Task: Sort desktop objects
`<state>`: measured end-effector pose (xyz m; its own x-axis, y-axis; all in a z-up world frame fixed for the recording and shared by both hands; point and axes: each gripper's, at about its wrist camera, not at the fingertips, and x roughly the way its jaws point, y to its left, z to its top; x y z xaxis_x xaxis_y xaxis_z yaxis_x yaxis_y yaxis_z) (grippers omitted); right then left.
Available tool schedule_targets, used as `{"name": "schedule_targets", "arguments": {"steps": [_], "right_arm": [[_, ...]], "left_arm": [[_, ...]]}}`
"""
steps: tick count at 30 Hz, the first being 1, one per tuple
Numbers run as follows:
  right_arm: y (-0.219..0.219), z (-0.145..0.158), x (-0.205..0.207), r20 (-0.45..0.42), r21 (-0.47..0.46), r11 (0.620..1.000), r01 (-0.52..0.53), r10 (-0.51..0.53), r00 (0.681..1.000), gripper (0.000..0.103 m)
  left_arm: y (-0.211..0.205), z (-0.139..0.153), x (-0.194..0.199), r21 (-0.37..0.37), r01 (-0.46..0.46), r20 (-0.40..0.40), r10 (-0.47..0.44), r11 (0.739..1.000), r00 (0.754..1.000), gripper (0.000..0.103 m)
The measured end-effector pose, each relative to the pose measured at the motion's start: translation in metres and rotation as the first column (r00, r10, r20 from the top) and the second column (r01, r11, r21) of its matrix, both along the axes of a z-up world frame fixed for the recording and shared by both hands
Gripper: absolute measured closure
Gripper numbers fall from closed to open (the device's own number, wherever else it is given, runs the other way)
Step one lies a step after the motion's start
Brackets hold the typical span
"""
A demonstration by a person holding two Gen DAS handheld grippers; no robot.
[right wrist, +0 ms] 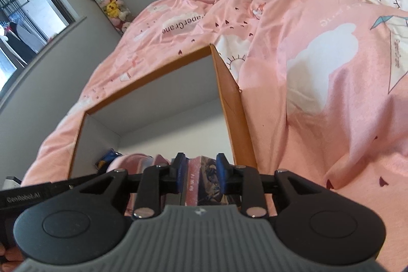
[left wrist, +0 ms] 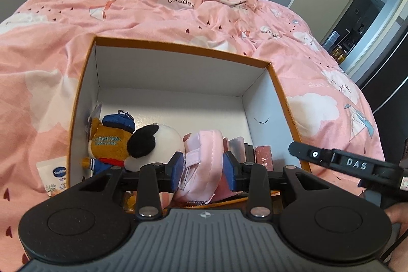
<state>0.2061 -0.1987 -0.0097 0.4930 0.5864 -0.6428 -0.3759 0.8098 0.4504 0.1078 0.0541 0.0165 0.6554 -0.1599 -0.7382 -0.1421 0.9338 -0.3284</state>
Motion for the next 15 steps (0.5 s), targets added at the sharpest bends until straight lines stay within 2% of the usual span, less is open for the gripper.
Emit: {"name": "schedule_targets", "arguments": {"steps": [9,15], "right_arm": [[-0.004,0.029,-0.031,0.107,0.014,0.996,-0.093,0.091,0.990,0.074],[-0.007,0.035,-0.058,0.122,-0.016,0.985,-0.171,0.172,0.978,0.073]], "left_arm": [[0.002,0.021,-0.030,0.007,0.049,0.035,-0.049,0.999,0.998,0.065],[0.006,0.021,-0.052,0.009,0.070,0.014,-0.070,0.997,0.997,0.065]]}}
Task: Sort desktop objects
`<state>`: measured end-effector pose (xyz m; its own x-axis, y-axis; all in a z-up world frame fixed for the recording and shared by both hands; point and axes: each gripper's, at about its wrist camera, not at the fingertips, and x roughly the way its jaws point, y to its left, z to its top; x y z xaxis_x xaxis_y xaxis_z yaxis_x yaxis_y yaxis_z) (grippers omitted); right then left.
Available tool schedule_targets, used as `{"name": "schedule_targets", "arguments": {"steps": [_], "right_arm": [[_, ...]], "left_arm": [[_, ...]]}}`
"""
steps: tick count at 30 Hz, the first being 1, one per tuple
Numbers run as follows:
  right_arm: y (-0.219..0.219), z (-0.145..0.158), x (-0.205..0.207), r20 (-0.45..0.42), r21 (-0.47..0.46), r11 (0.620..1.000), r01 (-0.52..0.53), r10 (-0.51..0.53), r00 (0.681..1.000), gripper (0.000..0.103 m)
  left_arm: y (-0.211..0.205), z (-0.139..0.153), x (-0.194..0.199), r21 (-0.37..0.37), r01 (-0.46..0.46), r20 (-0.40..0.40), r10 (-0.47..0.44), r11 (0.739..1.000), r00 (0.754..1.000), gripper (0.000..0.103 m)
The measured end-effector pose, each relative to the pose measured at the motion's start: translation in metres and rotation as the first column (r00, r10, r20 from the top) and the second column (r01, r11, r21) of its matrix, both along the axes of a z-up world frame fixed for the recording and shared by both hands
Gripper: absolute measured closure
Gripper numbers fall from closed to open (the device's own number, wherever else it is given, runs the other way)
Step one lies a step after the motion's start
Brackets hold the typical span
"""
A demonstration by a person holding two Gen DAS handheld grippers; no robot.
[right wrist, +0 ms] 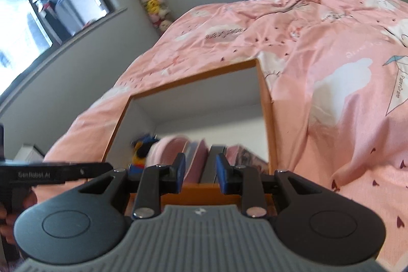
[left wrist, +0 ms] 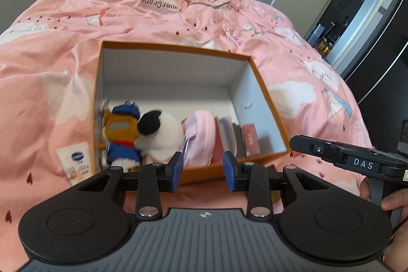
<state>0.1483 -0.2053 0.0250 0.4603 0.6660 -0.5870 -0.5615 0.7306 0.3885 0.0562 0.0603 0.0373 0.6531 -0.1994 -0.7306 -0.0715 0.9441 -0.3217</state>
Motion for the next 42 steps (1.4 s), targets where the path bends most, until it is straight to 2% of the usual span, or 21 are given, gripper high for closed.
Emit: {"name": "schedule_targets", "arguments": {"steps": [4,5,7,9,10,11,13,15,17,18,20,26,29,30,33,36,40,42], "right_arm": [[0.005,-0.003,-0.008,0.017,-0.082,0.996,-0.025,0.027,0.999,0.070],[0.007,-0.001,-0.004,0.017,-0.102,0.994,-0.033,0.035,0.999,0.065],[0.015,0.005,0.009,0.013,-0.161,0.986,-0.049,0.052,0.999,0.066],[0.030,0.013,0.023,0.068,-0.285,0.954,-0.093,0.117,0.991,0.067],[0.040,0.016,0.029,0.108,-0.368,0.922,-0.122,0.172,0.979,0.071],[0.051,0.016,0.035,0.130,-0.455,0.876,-0.161,0.244,0.961,0.075],[0.069,0.013,0.049,0.092,-0.594,0.761,-0.261,0.387,0.918,0.076],[0.084,0.008,0.066,0.002,-0.667,0.656,-0.352,0.475,0.880,0.079],[0.097,0.000,0.079,-0.112,-0.711,0.541,-0.449,0.543,0.832,0.086],[0.105,-0.005,0.083,-0.155,-0.736,0.471,-0.486,0.582,0.799,0.086],[0.120,-0.016,0.083,-0.219,-0.784,0.315,-0.535,0.666,0.713,0.094],[0.155,-0.048,0.084,-0.440,-0.781,-0.023,-0.624,0.729,0.524,0.095],[0.164,-0.069,0.088,-0.540,-0.751,-0.149,-0.644,0.699,0.469,0.097],[0.166,-0.075,0.090,-0.556,-0.744,-0.174,-0.645,0.696,0.454,0.097],[0.172,-0.088,0.095,-0.601,-0.714,-0.219,-0.665,0.679,0.422,0.097],[0.172,-0.097,0.099,-0.628,-0.686,-0.247,-0.685,0.677,0.384,0.097],[0.166,-0.105,0.105,-0.614,-0.674,-0.242,-0.697,0.708,0.349,0.097],[0.161,-0.105,0.107,-0.593,-0.671,-0.224,-0.706,0.734,0.331,0.097]], "left_arm": [[0.006,-0.006,-0.011,-0.006,-0.022,-0.023,0.022,1.000,1.000,0.065],[0.008,-0.007,-0.012,-0.009,-0.027,-0.027,0.027,1.000,0.999,0.065],[0.013,-0.008,-0.013,-0.010,-0.042,-0.025,0.042,0.999,0.999,0.065],[0.018,-0.007,-0.017,-0.017,-0.056,-0.012,0.055,0.998,0.998,0.065],[0.021,-0.006,-0.018,-0.023,-0.058,-0.009,0.058,0.998,0.998,0.065],[0.022,-0.006,-0.018,-0.027,-0.061,-0.008,0.061,0.998,0.998,0.065],[0.025,-0.007,-0.018,-0.028,-0.066,-0.008,0.065,0.997,0.998,0.065],[0.026,-0.008,-0.017,-0.030,-0.069,-0.007,0.069,0.997,0.998,0.064],[0.028,-0.009,-0.016,-0.039,-0.074,-0.008,0.074,0.997,0.997,0.064],[0.028,-0.010,-0.016,-0.044,-0.075,-0.008,0.075,0.996,0.997,0.064],[0.030,-0.011,-0.015,-0.049,-0.078,-0.010,0.078,0.996,0.997,0.064],[0.037,-0.015,-0.014,-0.062,-0.091,-0.016,0.090,0.994,0.996,0.064],[0.041,-0.017,-0.015,-0.071,-0.101,-0.022,0.100,0.992,0.995,0.064],[0.042,-0.018,-0.015,-0.074,-0.104,-0.022,0.102,0.992,0.994,0.064],[0.046,-0.020,-0.015,-0.076,-0.112,-0.029,0.110,0.991,0.993,0.064],[0.049,-0.022,-0.013,-0.075,-0.117,-0.037,0.114,0.990,0.993,0.064],[0.050,-0.023,-0.009,-0.074,-0.118,-0.043,0.115,0.990,0.992,0.063],[0.049,-0.024,-0.007,-0.068,-0.115,-0.049,0.112,0.991,0.993,0.058]]}}
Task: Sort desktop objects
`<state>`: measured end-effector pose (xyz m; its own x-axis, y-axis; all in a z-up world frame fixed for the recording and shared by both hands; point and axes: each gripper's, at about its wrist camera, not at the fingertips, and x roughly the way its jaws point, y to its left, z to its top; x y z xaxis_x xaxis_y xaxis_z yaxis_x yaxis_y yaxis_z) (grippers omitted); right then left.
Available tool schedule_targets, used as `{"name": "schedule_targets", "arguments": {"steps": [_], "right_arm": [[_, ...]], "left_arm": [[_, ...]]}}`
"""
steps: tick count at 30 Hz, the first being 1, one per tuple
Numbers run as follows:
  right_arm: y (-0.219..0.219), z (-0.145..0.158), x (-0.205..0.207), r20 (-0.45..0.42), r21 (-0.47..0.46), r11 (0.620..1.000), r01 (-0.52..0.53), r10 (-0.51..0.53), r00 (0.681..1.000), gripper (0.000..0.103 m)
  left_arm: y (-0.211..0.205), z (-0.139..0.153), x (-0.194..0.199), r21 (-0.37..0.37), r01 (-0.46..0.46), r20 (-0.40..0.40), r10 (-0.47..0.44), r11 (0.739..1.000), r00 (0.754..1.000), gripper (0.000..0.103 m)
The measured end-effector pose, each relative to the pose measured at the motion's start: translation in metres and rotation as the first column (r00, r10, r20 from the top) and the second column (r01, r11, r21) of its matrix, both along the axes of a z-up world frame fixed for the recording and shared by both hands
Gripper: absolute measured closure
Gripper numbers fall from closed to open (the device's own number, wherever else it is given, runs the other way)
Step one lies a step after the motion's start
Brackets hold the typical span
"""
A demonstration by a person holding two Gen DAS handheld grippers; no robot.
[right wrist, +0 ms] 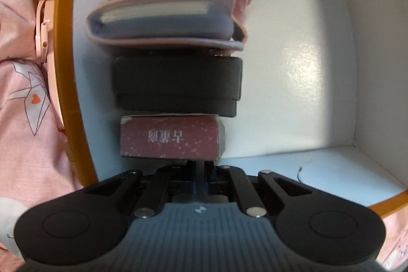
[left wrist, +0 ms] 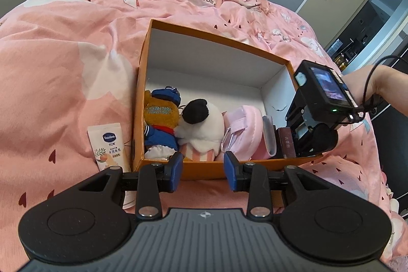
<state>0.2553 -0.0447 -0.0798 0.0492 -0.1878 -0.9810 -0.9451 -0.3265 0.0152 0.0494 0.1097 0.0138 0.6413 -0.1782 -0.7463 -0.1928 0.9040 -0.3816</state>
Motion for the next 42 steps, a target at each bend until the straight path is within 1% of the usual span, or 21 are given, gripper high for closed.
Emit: {"name": "schedule_targets", "arguments": {"steps": [1,5,8,11,17,21,23,25,28,30,32,34,36,37,38,39,40,41,42], "right_arm": [[-0.002,0.002,0.001,-0.016,0.026,1.000,0.004,-0.004,1.000,0.097],[0.000,0.016,0.008,-0.108,0.131,0.986,0.102,-0.088,0.990,0.098],[0.004,0.018,0.011,-0.126,0.141,0.980,0.143,-0.125,0.984,0.099],[0.005,0.019,0.009,-0.126,0.159,0.980,0.120,-0.101,0.987,0.101],[0.004,0.029,0.011,-0.084,0.141,0.986,0.083,-0.071,0.994,0.101],[0.005,0.043,0.013,-0.051,0.146,0.985,0.090,-0.083,0.995,0.100],[0.004,0.051,0.015,-0.024,0.156,0.981,0.111,-0.109,0.994,0.096],[0.001,0.062,0.018,0.003,0.182,0.972,0.146,-0.149,0.989,0.095],[-0.006,0.082,0.020,0.052,0.242,0.946,0.215,-0.234,0.971,0.094],[-0.015,0.099,0.019,0.061,0.315,0.914,0.256,-0.289,0.955,0.091],[-0.026,0.113,0.019,0.061,0.386,0.864,0.323,-0.373,0.926,0.084],[-0.053,0.119,0.001,0.040,0.453,0.807,0.379,-0.444,0.895,0.084],[-0.071,0.128,-0.017,0.001,0.511,0.745,0.430,-0.500,0.866,0.084],[-0.080,0.136,-0.020,-0.021,0.536,0.707,0.462,-0.536,0.844,0.083],[-0.088,0.144,-0.015,-0.047,0.558,0.665,0.496,-0.571,0.820,0.082],[-0.096,0.137,-0.024,-0.078,0.576,0.623,0.529,-0.603,0.794,0.080],[-0.098,0.125,-0.039,-0.112,0.587,0.577,0.567,-0.636,0.763,0.074],[-0.107,0.126,-0.043,-0.146,0.595,0.528,0.606,-0.671,0.727,0.073],[-0.107,0.114,-0.052,-0.172,0.598,0.486,0.637,-0.699,0.694,0.073]], "left_arm": [[0.000,-0.001,0.001,0.002,0.001,-0.002,-0.001,1.000,1.000,0.056],[-0.004,-0.001,0.006,0.014,0.011,-0.009,-0.011,1.000,1.000,0.056],[-0.006,0.002,0.007,0.013,0.018,0.001,-0.018,1.000,1.000,0.056],[-0.009,0.004,0.006,0.018,0.024,0.003,-0.025,1.000,1.000,0.056],[-0.010,0.007,0.001,0.023,0.025,0.008,-0.025,0.999,1.000,0.056],[-0.012,0.010,-0.002,0.029,0.042,0.018,-0.042,0.999,0.999,0.056],[-0.014,0.013,-0.004,0.040,0.065,0.025,-0.066,0.997,0.998,0.056],[-0.017,0.016,-0.006,0.045,0.091,0.032,-0.093,0.995,0.995,0.056],[-0.020,0.018,-0.010,0.046,0.117,0.030,-0.118,0.992,0.993,0.056],[-0.021,0.017,-0.013,0.048,0.125,0.026,-0.126,0.991,0.992,0.056],[-0.021,0.015,-0.016,0.045,0.127,0.016,-0.128,0.991,0.992,0.056],[-0.020,0.011,-0.018,0.039,0.135,-0.001,-0.135,0.990,0.991,0.056],[-0.019,0.007,-0.023,0.043,0.131,-0.020,-0.131,0.990,0.991,0.056],[-0.018,0.005,-0.025,0.044,0.129,-0.028,-0.128,0.991,0.991,0.056],[-0.017,0.003,-0.027,0.047,0.126,-0.038,-0.125,0.991,0.991,0.055],[-0.017,0.001,-0.029,0.053,0.123,-0.049,-0.120,0.991,0.992,0.055],[-0.016,-0.002,-0.031,0.066,0.116,-0.062,-0.112,0.991,0.992,0.055],[-0.016,-0.004,-0.031,0.084,0.108,-0.079,-0.102,0.991,0.992,0.055],[-0.015,-0.006,-0.031,0.106,0.099,-0.096,-0.089,0.989,0.991,0.055]]}}
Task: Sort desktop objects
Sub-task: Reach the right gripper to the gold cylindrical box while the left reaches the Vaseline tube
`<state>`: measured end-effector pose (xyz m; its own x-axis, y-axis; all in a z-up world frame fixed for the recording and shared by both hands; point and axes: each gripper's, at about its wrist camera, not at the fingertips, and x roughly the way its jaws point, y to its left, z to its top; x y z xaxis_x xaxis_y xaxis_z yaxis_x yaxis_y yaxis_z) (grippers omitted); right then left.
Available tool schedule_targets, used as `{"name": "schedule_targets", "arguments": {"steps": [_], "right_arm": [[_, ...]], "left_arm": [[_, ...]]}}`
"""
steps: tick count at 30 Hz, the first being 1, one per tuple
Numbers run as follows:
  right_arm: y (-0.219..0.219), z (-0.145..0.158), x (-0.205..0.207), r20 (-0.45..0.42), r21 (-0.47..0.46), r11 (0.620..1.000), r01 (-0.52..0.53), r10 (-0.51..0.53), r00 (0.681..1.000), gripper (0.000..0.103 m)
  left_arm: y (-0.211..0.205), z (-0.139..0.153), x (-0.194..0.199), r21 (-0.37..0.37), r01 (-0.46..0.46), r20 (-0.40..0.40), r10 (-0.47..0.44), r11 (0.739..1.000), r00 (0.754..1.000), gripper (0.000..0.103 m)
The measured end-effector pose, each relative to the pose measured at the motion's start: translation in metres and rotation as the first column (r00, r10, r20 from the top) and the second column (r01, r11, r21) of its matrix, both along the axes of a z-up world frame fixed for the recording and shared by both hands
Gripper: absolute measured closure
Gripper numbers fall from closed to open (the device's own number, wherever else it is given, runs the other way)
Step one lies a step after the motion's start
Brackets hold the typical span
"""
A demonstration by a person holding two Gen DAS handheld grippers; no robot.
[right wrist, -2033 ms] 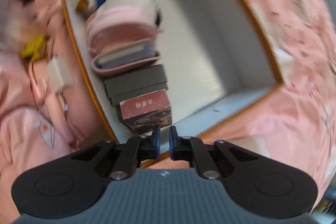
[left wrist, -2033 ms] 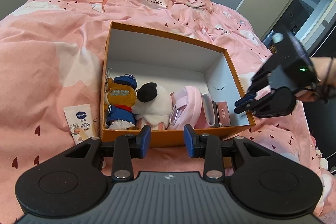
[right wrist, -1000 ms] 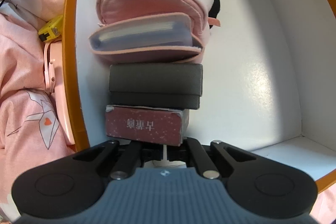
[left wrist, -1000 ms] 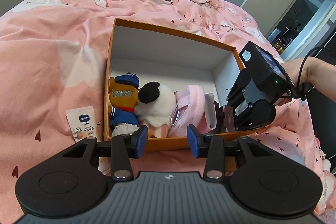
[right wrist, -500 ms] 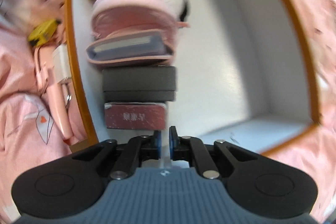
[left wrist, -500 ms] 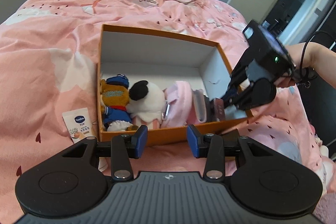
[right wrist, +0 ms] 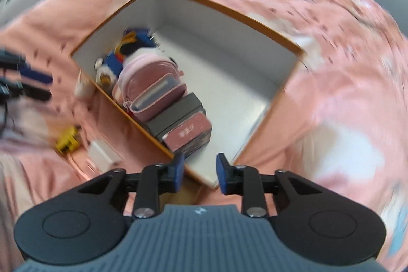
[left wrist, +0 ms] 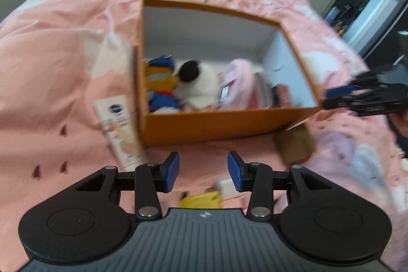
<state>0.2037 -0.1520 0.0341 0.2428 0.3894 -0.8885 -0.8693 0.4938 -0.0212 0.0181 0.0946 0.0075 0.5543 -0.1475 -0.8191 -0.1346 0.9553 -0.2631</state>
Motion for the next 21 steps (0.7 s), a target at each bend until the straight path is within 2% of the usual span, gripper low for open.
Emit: {"name": "schedule_targets", "arguments": {"steps": [2,5,7,10,12,17,21], "right_arm": [[-0.009,-0.010,-0.012,-0.033,0.042,0.997,0.072,-0.071,0.997,0.072],[-0.024,-0.021,-0.021,-0.074,0.076,0.984,0.160,-0.154,0.985,0.069],[-0.027,-0.040,-0.024,-0.096,0.084,0.972,0.219,-0.210,0.973,0.067],[-0.027,-0.059,-0.024,-0.126,0.096,0.953,0.288,-0.275,0.953,0.054],[-0.027,-0.067,-0.025,-0.124,0.109,0.936,0.334,-0.320,0.939,0.048],[-0.029,-0.082,-0.029,-0.140,0.112,0.917,0.383,-0.367,0.920,0.043],[-0.033,-0.084,-0.032,-0.147,0.134,0.904,0.405,-0.386,0.910,0.042]], "left_arm": [[0.002,-0.004,0.002,0.058,-0.030,-0.027,0.032,0.998,0.999,0.055],[0.012,-0.009,0.007,0.110,-0.081,-0.027,0.084,0.991,0.996,0.053],[0.022,-0.012,0.011,0.101,-0.115,-0.020,0.117,0.988,0.993,0.051],[0.040,-0.019,0.022,0.096,-0.155,-0.025,0.158,0.983,0.987,0.050],[0.047,-0.025,0.031,0.125,-0.147,-0.047,0.154,0.981,0.987,0.039],[0.056,-0.048,0.045,0.151,-0.127,-0.137,0.148,0.980,0.979,0.039],[0.060,-0.053,0.046,0.199,-0.119,-0.141,0.149,0.973,0.979,0.039]]}}
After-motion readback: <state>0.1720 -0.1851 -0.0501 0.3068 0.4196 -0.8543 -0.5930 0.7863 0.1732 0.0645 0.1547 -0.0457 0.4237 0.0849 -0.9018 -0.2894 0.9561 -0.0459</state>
